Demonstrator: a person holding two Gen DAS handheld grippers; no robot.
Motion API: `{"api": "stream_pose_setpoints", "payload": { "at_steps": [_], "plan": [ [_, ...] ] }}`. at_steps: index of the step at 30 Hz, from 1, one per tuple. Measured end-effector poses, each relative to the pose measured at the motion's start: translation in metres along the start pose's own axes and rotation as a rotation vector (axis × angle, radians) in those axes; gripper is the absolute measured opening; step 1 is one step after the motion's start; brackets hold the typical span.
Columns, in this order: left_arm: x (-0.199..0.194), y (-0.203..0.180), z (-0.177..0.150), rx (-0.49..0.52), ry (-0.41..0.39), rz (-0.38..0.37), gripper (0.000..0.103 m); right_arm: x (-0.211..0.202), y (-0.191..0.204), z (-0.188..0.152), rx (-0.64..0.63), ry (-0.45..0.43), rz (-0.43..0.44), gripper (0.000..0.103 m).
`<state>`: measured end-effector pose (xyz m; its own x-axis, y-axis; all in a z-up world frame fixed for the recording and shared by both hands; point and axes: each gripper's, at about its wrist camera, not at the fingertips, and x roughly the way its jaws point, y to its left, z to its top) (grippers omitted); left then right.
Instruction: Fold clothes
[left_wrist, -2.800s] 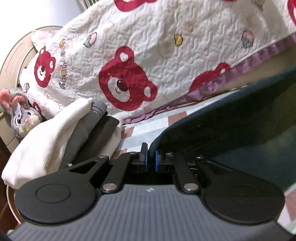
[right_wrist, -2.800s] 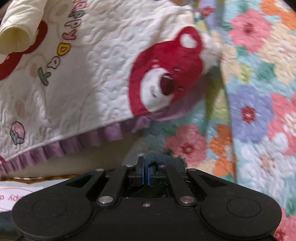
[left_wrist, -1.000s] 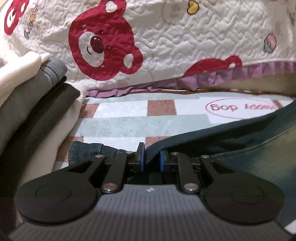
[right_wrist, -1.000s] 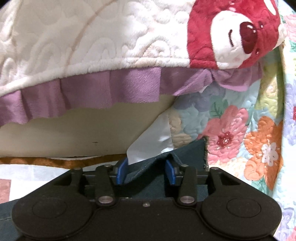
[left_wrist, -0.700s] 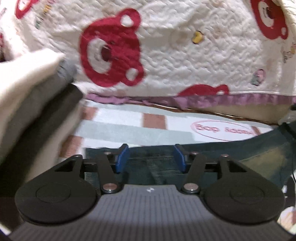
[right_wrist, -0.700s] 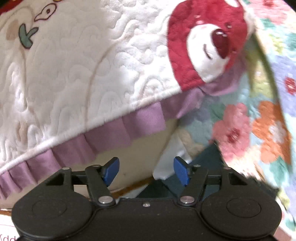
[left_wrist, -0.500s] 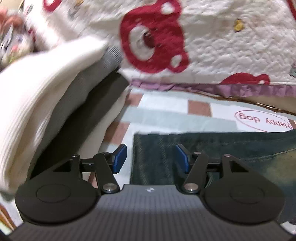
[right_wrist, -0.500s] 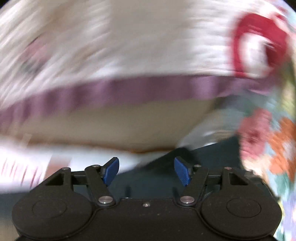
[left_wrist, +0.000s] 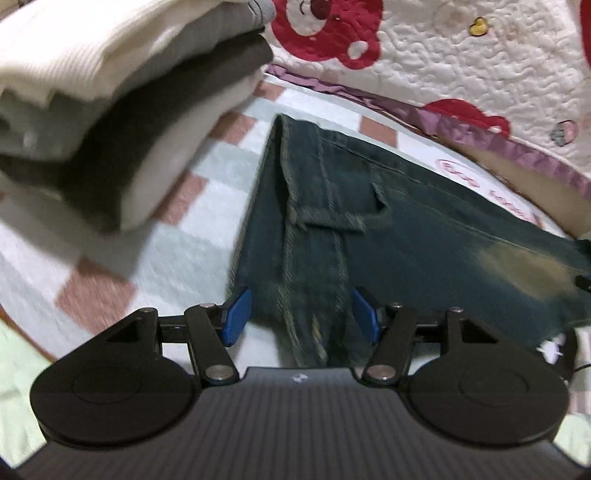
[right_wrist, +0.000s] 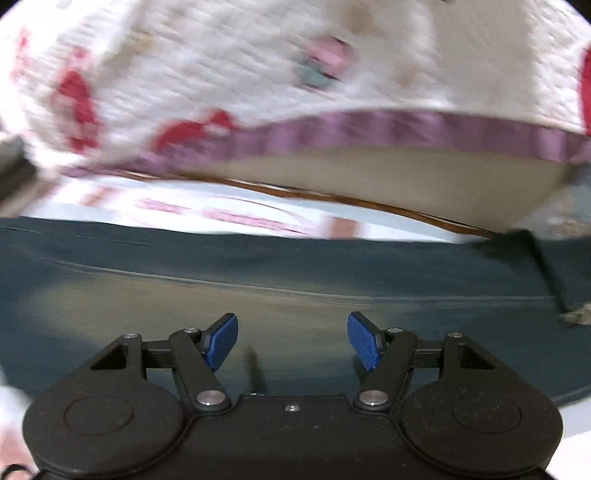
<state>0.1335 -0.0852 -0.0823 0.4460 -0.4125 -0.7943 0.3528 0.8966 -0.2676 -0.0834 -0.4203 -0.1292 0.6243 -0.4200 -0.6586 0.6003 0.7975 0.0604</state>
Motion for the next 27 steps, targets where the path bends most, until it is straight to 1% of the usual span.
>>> {"api": "stream_pose_setpoints", "payload": {
  "at_steps": [1, 3, 4, 6, 7, 8, 9, 10, 11, 13, 14, 16, 18, 19, 20, 21, 24, 25, 26, 27],
  "plan": [
    [0.000, 0.000, -0.004, -0.011, 0.009, -0.014, 0.065, -0.007, 0.013, -0.001, -0.008, -0.011, 0.075, 0.070],
    [0.004, 0.003, -0.012, -0.050, 0.039, -0.029, 0.065, -0.021, 0.039, -0.005, -0.028, -0.030, 0.227, 0.068],
    [0.007, 0.005, -0.015, -0.073, 0.049, -0.032, 0.065, -0.026, 0.056, -0.010, -0.054, -0.025, 0.306, 0.067],
    [0.011, 0.011, -0.014, -0.116, 0.019, -0.039, 0.065, -0.029, 0.086, -0.023, -0.122, 0.000, 0.414, 0.059],
    [0.013, 0.013, -0.014, -0.137, 0.004, -0.043, 0.067, -0.030, 0.101, -0.030, -0.157, 0.013, 0.460, 0.058],
    [0.016, 0.016, -0.015, -0.159, -0.012, -0.043, 0.070, -0.028, 0.113, -0.037, -0.195, 0.031, 0.475, 0.053],
    [0.019, 0.017, -0.016, -0.186, -0.032, -0.033, 0.071, -0.026, 0.126, -0.044, -0.233, 0.047, 0.485, 0.053],
    [0.022, 0.018, -0.017, -0.208, -0.049, -0.026, 0.071, -0.022, 0.136, -0.052, -0.273, 0.058, 0.469, 0.053],
    [0.025, 0.016, -0.018, -0.211, -0.049, -0.036, 0.071, -0.018, 0.147, -0.058, -0.308, 0.063, 0.438, 0.053],
    [0.032, 0.012, -0.019, -0.207, -0.035, -0.096, 0.071, -0.010, 0.161, -0.065, -0.350, 0.047, 0.346, 0.055],
    [0.035, 0.009, -0.019, -0.205, -0.034, -0.114, 0.071, -0.008, 0.165, -0.066, -0.359, 0.034, 0.308, 0.055],
    [0.036, 0.004, -0.018, -0.199, -0.076, -0.088, 0.071, -0.004, 0.170, -0.067, -0.380, 0.013, 0.275, 0.057],
    [0.038, 0.000, -0.018, -0.193, -0.117, -0.062, 0.051, -0.003, 0.175, -0.068, -0.434, 0.000, 0.271, 0.059],
    [0.039, -0.003, -0.017, -0.190, -0.137, -0.049, 0.034, -0.004, 0.178, -0.068, -0.468, -0.002, 0.275, 0.060],
    [0.040, -0.005, -0.017, -0.187, -0.158, -0.036, 0.022, -0.002, 0.181, -0.069, -0.493, -0.003, 0.283, 0.061],
    [0.039, -0.008, -0.016, -0.176, -0.184, -0.022, 0.019, -0.001, 0.184, -0.069, -0.515, -0.004, 0.291, 0.061],
    [0.015, -0.027, -0.002, -0.066, -0.297, 0.030, 0.014, 0.002, 0.190, -0.061, -0.514, -0.036, 0.282, 0.061],
    [0.011, -0.032, 0.000, -0.031, -0.316, 0.045, 0.013, 0.001, 0.190, -0.056, -0.482, -0.061, 0.271, 0.061],
    [0.008, -0.034, 0.001, -0.016, -0.326, 0.051, 0.013, -0.001, 0.187, -0.053, -0.448, -0.083, 0.266, 0.062],
    [0.011, -0.027, 0.000, -0.058, -0.312, 0.031, 0.013, -0.001, 0.185, -0.051, -0.421, -0.088, 0.276, 0.062]
  ]
}}
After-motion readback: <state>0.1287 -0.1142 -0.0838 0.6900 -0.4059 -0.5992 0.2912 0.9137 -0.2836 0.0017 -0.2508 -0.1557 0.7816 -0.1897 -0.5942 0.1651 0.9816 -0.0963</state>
